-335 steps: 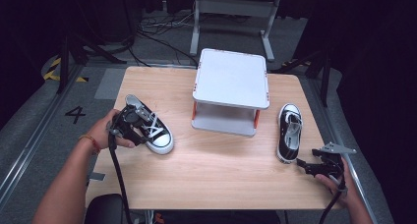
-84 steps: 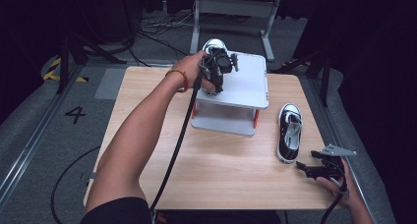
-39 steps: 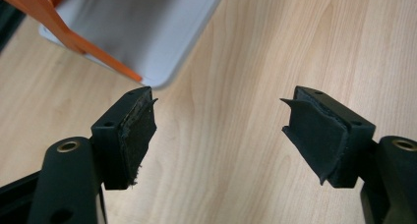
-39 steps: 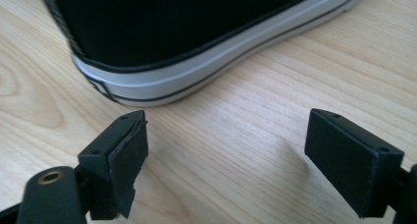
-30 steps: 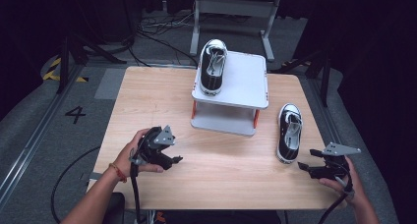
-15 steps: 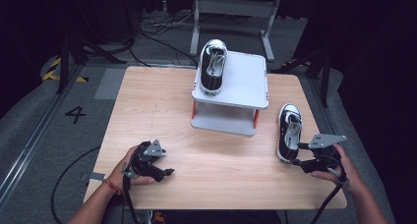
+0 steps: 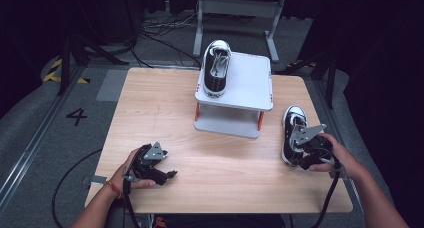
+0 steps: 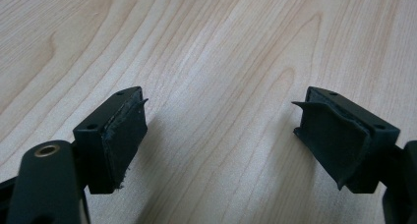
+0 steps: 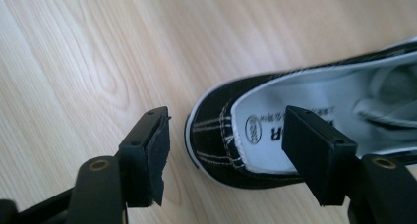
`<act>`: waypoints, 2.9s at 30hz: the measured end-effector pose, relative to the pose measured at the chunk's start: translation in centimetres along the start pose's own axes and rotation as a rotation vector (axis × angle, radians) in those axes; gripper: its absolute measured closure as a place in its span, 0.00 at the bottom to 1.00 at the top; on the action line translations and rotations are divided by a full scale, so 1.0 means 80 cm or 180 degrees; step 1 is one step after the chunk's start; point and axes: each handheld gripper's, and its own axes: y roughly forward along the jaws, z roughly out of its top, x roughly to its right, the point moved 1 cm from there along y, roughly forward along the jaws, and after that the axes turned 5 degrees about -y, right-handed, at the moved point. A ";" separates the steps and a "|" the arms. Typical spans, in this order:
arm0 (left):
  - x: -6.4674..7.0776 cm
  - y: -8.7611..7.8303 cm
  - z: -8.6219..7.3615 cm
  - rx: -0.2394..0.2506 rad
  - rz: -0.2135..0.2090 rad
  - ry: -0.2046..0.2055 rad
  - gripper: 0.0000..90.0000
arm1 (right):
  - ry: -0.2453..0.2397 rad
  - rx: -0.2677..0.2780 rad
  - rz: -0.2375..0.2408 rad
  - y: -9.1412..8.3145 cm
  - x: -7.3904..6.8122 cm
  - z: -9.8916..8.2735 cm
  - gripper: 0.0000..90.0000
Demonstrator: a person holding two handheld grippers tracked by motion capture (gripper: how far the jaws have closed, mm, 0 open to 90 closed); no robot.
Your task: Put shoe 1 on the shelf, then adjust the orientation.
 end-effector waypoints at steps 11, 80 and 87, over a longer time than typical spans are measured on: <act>0.000 0.001 0.000 -0.0001 -0.0005 0.0004 0.20 | -0.0286 -0.0514 0.0529 0.029 0.010 0.018 0.78; 0.000 0.001 0.000 -0.0003 -0.0018 0.0003 0.20 | -0.0554 0.0003 0.0052 -0.106 0.027 0.080 0.81; 0.000 0.001 0.000 -0.0004 -0.0023 0.0005 0.20 | -0.0697 0.0112 -0.0131 -0.148 0.041 0.111 0.81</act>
